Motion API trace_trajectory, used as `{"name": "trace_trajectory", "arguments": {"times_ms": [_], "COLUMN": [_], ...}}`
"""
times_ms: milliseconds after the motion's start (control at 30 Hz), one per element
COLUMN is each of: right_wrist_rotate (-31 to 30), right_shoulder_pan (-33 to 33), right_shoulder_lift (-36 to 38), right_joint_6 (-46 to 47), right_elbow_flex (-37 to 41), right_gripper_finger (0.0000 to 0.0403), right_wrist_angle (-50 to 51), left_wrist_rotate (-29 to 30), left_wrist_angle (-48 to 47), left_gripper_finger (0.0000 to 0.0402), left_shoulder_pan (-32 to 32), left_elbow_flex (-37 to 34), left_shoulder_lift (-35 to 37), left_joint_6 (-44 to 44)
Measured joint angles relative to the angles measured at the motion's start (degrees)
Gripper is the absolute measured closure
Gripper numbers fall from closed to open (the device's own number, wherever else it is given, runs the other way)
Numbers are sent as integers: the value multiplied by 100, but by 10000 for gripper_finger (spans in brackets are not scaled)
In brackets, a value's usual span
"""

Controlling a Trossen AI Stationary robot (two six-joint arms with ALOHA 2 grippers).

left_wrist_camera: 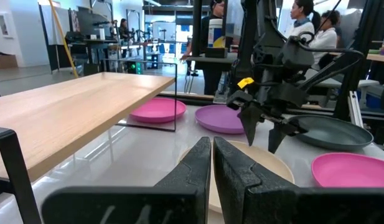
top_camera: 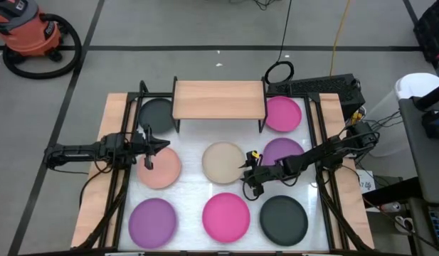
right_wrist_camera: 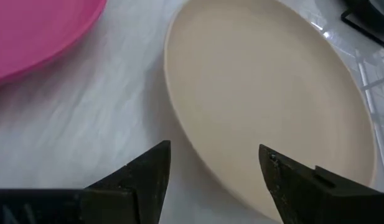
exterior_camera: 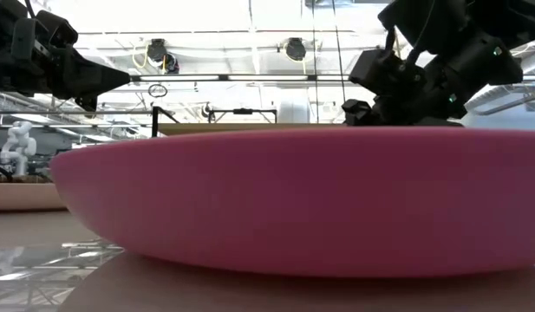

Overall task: Place and stack plates onto a shelf
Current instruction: Put the gray plate on the shelf

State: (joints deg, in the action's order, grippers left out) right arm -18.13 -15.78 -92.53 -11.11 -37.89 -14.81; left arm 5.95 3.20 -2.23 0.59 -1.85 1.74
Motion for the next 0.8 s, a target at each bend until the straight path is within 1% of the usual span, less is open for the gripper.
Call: {"name": "trace_trajectory", "arguments": {"times_ms": [300, 800], "right_wrist_rotate": [-151, -131], "right_shoulder_pan": [36, 47], "right_shoulder_lift": [0, -30], "right_joint_6": [-4, -49], "right_elbow_flex": [0, 2], "right_gripper_finger": [182, 253], "right_wrist_angle": [60, 132], "left_wrist_rotate": [-1, -1], "left_wrist_angle": [0, 0], "left_gripper_finger": [378, 378], "left_shoulder_pan": [1, -1], "left_elbow_flex": [1, 0], "left_shoulder_lift": [-2, 0], "left_joint_6": [2, 1]}}
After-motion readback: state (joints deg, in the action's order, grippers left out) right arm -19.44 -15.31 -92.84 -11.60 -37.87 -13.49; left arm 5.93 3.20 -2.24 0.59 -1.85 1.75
